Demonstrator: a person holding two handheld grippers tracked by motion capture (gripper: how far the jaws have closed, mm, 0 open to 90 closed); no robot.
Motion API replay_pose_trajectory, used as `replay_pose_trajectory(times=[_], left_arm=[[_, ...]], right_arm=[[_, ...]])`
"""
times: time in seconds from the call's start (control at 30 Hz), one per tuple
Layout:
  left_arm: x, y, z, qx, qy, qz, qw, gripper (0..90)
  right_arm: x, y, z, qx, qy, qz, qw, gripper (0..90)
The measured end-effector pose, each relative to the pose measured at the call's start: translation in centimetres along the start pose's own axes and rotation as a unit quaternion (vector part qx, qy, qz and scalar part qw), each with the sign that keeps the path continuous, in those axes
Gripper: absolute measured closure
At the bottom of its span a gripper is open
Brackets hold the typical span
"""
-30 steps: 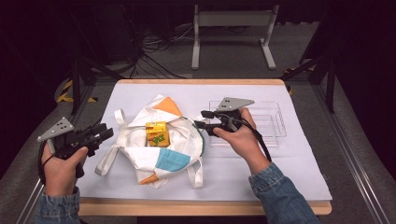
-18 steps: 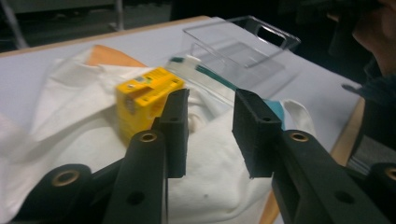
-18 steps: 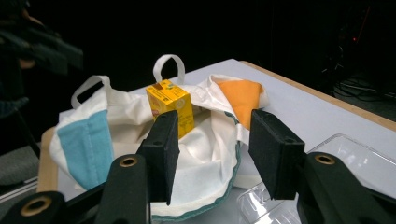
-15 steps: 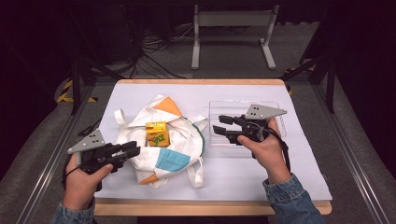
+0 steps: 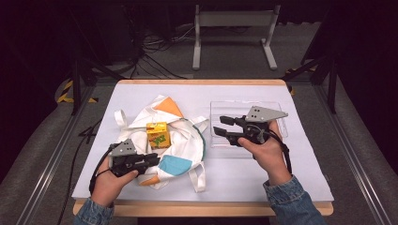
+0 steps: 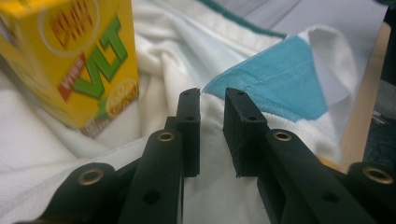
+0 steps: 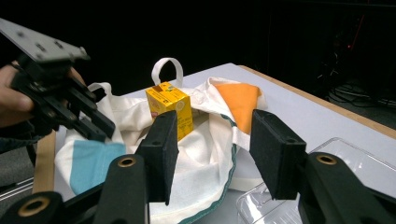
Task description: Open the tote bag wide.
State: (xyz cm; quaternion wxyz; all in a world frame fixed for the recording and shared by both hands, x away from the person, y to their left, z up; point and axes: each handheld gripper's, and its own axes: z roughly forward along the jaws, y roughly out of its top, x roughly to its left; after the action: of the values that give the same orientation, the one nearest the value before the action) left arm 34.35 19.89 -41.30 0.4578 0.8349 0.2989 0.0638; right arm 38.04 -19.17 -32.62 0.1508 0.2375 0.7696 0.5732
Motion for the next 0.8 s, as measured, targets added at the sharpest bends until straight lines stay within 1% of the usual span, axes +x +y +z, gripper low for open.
replay_pose_trajectory(times=[0.07, 0.13, 0.17, 0.2, 0.23, 0.27, 0.3, 0.37, 0.4, 0.5, 0.57, 0.6, 0.73, 0.77, 0.8], left_arm=[[0.2, -0.5, 0.6, 0.010, -0.007, -0.013, 0.9998, 77.8], [0.2, -0.8, 0.9, 0.016, -0.008, -0.018, 0.9997, 79.3], [0.2, -0.9, 1.0, 0.019, -0.009, -0.015, 0.9997, 79.6], [0.2, -1.1, 1.1, 0.022, -0.006, -0.016, 0.9996, 79.7], [0.1, -1.3, 1.3, 0.032, -0.003, -0.012, 0.9994, 80.0], [0.0, -1.6, 1.7, 0.044, 0.001, -0.017, 0.9989, 80.1], [0.0, -1.8, 2.1, 0.052, 0.003, -0.016, 0.9985, 80.1], [-0.1, -2.0, 2.6, 0.057, 0.007, -0.016, 0.9982, 80.2], [-0.1, -2.1, 2.7, 0.059, 0.010, -0.008, 0.9982, 80.2], [-0.4, -2.1, 2.7, 0.057, 0.016, 0.006, 0.9982, 80.2], [-0.4, -1.9, 2.4, 0.050, 0.017, 0.013, 0.9985, 79.0], [-0.3, -1.8, 2.1, 0.044, 0.015, 0.010, 0.9989, 76.4], [0.0, -1.2, 0.6, 0.011, 0.015, 0.000, 0.9998, 61.9], [0.0, -1.2, 0.6, 0.011, 0.015, 0.000, 0.9998, 57.1], [0.0, -1.0, 0.2, -0.002, 0.018, -0.004, 0.9998, 57.1]], right_arm=[[0.0, 0.0, -0.1, -0.002, -0.001, -0.001, 1.0000, 52.0], [0.0, 0.1, -0.2, -0.003, -0.001, -0.001, 1.0000, 51.9], [0.0, 0.1, -0.2, -0.003, -0.001, -0.001, 1.0000, 51.9], [0.0, 0.1, -0.2, -0.004, -0.001, -0.001, 1.0000, 51.8], [0.0, 0.1, -0.2, -0.004, 0.000, -0.001, 1.0000, 51.7], [0.1, 0.1, -0.2, -0.002, -0.001, -0.001, 1.0000, 51.6], [0.1, 0.0, -0.1, -0.002, 0.001, -0.001, 1.0000, 51.4], [0.2, 0.0, 0.1, 0.000, 0.002, -0.001, 1.0000, 51.3], [0.2, -0.1, 0.2, 0.001, 0.003, -0.001, 1.0000, 51.2], [0.3, -0.2, 0.4, 0.004, 0.003, -0.001, 1.0000, 50.7], [0.3, -0.1, 0.3, 0.004, 0.002, -0.001, 1.0000, 50.5], [0.2, -0.1, 0.2, 0.002, 0.002, -0.001, 1.0000, 50.4], [0.0, -0.1, 0.0, 0.000, -0.002, 0.000, 1.0000, 50.0], [0.0, -0.1, 0.0, 0.000, -0.002, 0.000, 1.0000, 50.0], [-0.1, -0.1, 0.0, 0.000, -0.002, 0.001, 1.0000, 49.7]])
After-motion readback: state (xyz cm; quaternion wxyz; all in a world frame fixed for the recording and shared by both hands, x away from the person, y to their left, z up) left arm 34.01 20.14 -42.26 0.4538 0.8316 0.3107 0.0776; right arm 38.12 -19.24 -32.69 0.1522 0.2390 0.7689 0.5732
